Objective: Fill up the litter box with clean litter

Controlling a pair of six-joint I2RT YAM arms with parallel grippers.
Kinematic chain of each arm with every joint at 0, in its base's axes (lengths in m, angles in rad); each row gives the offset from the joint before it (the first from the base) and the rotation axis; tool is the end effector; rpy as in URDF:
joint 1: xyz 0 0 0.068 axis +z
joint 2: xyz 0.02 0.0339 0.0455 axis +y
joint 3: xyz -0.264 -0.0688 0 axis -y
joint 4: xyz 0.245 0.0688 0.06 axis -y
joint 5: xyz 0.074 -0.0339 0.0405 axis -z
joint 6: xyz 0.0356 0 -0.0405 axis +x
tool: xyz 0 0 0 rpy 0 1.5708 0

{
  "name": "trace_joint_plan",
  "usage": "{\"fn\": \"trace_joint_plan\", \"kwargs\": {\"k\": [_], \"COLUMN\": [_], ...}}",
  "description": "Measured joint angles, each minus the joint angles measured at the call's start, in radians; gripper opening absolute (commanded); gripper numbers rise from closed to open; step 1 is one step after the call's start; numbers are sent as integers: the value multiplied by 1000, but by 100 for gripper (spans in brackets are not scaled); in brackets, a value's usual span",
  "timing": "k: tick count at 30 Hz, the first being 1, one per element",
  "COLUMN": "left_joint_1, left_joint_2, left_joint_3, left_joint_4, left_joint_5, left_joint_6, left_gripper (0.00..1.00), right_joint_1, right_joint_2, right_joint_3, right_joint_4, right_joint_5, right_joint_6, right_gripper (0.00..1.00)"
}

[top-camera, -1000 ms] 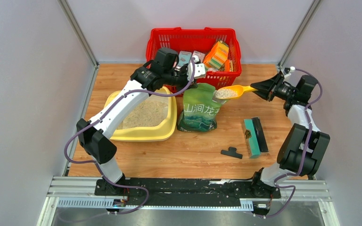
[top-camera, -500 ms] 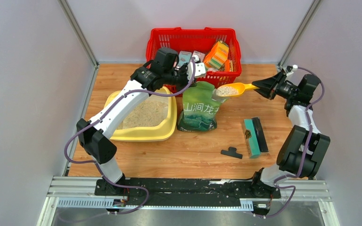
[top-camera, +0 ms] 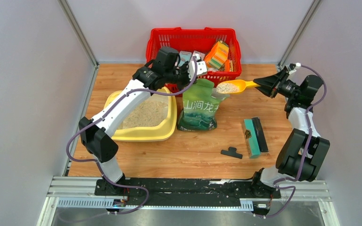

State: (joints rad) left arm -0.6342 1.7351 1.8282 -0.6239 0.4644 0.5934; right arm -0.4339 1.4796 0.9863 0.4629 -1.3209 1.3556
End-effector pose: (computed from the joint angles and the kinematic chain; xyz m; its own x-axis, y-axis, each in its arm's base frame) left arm 0.3070 -0.2456 0.4029 0.1322 0.5234 -0.8418 0.9252 0.2396 0.2943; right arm 0.3075 -0.1045 0.3107 -0.7628 0.6197 -0.1847 -0.1385 0.1224 0.9828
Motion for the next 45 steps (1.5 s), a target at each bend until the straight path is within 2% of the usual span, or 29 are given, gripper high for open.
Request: {"fn": "trace_joint_plan", "kwargs": {"k": [6,16,18,19,22,28,36,45], "left_joint_1": [0,0,0,0,1,6,14,79], "left_joint_2": [18,64,71,74,76,76,53,-123], "left_joint_3": [11,62,69,75,89,129,113,-4], "left_joint_4": [16,11,10,6,7,34,37,22], "left_joint_5": [-27,-80,-90,-93,-109,-140,-185,-260], "left_joint_6": [0,5,5,4,7,2,-3,0], "left_gripper": [0,3,11,23,42,54,56,57], "right_joint_1": [0,0,0,1,8,50,107,235], "right_joint_2": [-2,-2,-2,-2,0,5,31,94], "right_joint_3": [-44,-46,-46,-46,-46,-45,-35,94], "right_joint_4": [94,151,159,164,172,171,158,117], "right_joint_5": [18,41,44,47,55,76,95,135], "right_joint_6": [110,204,215,219,229,242,248,261], "right_gripper": [0,0,0,0,0,0,0,0]}}
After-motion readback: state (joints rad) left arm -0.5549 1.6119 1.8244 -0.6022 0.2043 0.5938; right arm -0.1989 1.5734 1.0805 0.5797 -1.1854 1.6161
